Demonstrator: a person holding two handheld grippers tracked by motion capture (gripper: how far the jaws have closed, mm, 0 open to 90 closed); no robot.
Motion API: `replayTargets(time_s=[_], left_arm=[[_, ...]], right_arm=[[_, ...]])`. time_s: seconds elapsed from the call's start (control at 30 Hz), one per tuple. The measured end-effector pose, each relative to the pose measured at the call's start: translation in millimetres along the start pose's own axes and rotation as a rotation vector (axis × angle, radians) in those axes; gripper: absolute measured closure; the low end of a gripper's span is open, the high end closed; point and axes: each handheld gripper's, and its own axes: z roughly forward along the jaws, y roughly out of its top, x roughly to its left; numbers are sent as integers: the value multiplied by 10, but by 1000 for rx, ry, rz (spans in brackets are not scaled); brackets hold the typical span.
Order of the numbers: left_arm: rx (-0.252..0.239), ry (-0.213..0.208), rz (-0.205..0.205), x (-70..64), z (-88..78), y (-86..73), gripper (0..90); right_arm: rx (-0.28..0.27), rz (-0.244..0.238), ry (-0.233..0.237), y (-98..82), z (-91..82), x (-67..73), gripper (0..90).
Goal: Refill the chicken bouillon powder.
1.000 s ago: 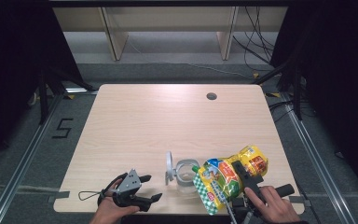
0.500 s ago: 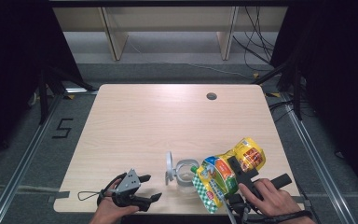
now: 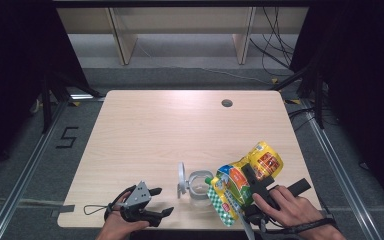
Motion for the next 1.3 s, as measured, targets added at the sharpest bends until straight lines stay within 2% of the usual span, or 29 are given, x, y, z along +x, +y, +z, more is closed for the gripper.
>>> replayTargets(time_s=[0.13, 0.17, 0.27, 0.3, 0.33, 0.37, 0.4, 0.43, 0.47, 0.5, 0.57, 0.63, 0.67, 0.7, 0.73, 0.77, 0.8, 0.83, 0.87, 0.9, 0.93, 0.97, 1.0, 1.07, 1.13, 1.2, 1.23, 1.3], left_arm=[[7, -13, -8, -1, -2, -2, 250], [11, 1, 5, 1, -10, 1, 250], [5, -13, -11, -2, 3, -2, 251], [7, -9, -6, -4, -1, -5, 251], [11, -7, 4, 2, -5, -3, 251], [7, 3, -5, -5, -7, 1, 251], [7, 3, -5, -5, -7, 1, 252], [10, -2, 4, 0, -10, 2, 252], [10, -2, 4, 0, -10, 2, 253], [13, -11, 29, 15, -15, 7, 253], [5, -3, 23, 9, -10, 8, 253], [-1, -12, 23, 4, -8, 5, 253], [-1, -12, 23, 4, -8, 5, 253], [0, -13, 20, 4, -6, 7, 253], [9, -3, 27, 9, -7, 8, 253], [9, -3, 27, 9, -7, 8, 253], [7, -8, 27, 6, -8, 8, 253], [4, -17, 23, 4, -8, 8, 253], [0, -13, -1, -8, -7, 4, 253], [0, -13, -1, -8, -7, 4, 254], [-4, -13, 20, 4, -5, 9, 254], [-2, -12, 20, 3, -7, 7, 255], [4, -12, 0, -12, -10, 1, 255], [2, -14, 1, -13, -8, 4, 255], [5, -10, 34, 3, -15, 9, 255], [6, -11, 29, 1, -14, 8, 255], [6, -11, 4, -10, -10, 3, 255], [4, -17, 25, 4, -8, 9, 255]], right_arm=[[5, -15, -8, -5, 0, -37, 499], [5, -15, -8, -5, 0, -37, 499], [6, -40, -6, -6, 6, -54, 500], [7, -53, -21, -7, 8, -49, 500], [4, -50, -7, -6, 10, -51, 501], [3, -85, -4, -11, 15, -72, 501], [3, -85, -4, -11, 15, -72, 501], [-21, -101, -11, 2, 25, -75, 501], [-21, -101, -11, 2, 25, -75, 501], [-19, -106, -9, 6, 27, -66, 501], [-17, -111, -18, 5, 26, -65, 501], [-17, -106, -1, 5, 39, -57, 502], [-17, -142, -15, 13, 46, -77, 502], [-17, -142, -15, 13, 46, -77, 502], [-15, -274, 1, -2, 69, -145, 503], [-5, -277, -21, -2, 54, -161, 503], [-5, -277, -21, -2, 54, -161, 503], [-13, -245, -11, -1, 52, -153, 503], [-21, -207, -10, 2, 52, -133, 508], [-21, -207, -10, 2, 52, -133, 508], [-23, -211, -13, 0, 53, -136, 509], [-18, -254, -10, -1, 56, -161, 512], [-18, -257, -10, 0, 57, -164, 512], [-21, -248, -12, -2, 55, -160, 514], [-18, -236, -12, -7, 55, -157, 516], [-24, -235, -10, -12, 52, -159, 516], [-24, -235, -10, -12, 52, -159, 516], [-26, -254, -12, -14, 46, -169, 517]])
